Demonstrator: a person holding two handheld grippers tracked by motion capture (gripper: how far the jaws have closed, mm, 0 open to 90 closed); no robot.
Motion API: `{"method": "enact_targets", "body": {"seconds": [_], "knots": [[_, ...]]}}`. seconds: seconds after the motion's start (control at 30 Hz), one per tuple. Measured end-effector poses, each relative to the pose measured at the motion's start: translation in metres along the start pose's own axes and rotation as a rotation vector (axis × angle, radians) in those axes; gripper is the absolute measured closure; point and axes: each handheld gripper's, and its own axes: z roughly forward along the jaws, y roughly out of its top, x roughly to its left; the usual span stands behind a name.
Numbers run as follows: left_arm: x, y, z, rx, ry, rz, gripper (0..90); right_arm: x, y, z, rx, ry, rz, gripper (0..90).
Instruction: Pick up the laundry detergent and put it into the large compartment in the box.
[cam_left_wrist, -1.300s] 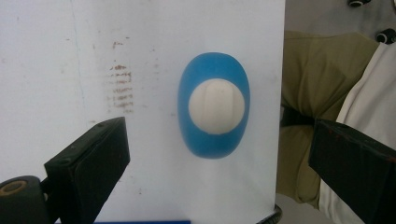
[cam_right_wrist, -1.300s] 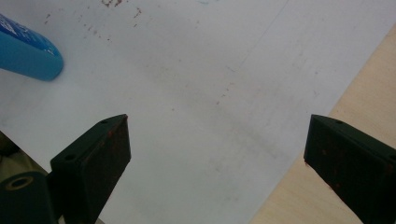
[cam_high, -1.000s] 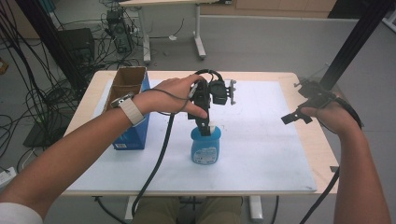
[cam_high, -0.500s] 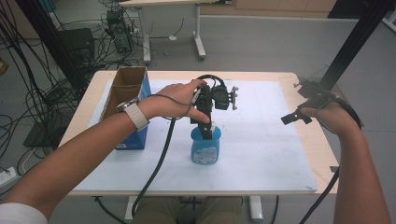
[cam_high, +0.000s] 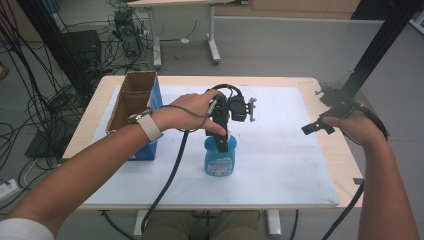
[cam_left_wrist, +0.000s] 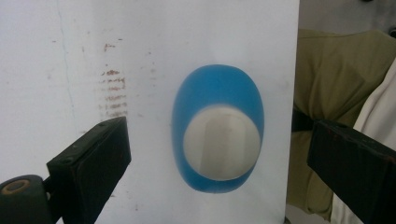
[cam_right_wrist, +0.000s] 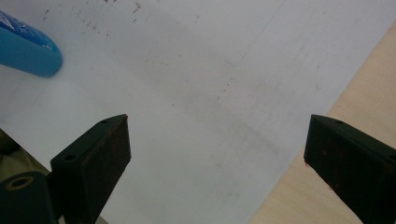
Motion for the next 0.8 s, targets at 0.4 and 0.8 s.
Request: {"method": "enact_targets", "body": {"seconds": [0.4,0.8], "knots": [[0.0003,-0.0001,0.0054,-0.002,0.001,0.002,6.7,0.0009,0.0022,0.0017,0.002,0.001,-0.003,7.1],[0.0007,0.0017,0.0088,0.001,0.0,0.003,6.9,-0.0009,0.0012,0.0018,0.004,0.0,0.002,7.2]]}}
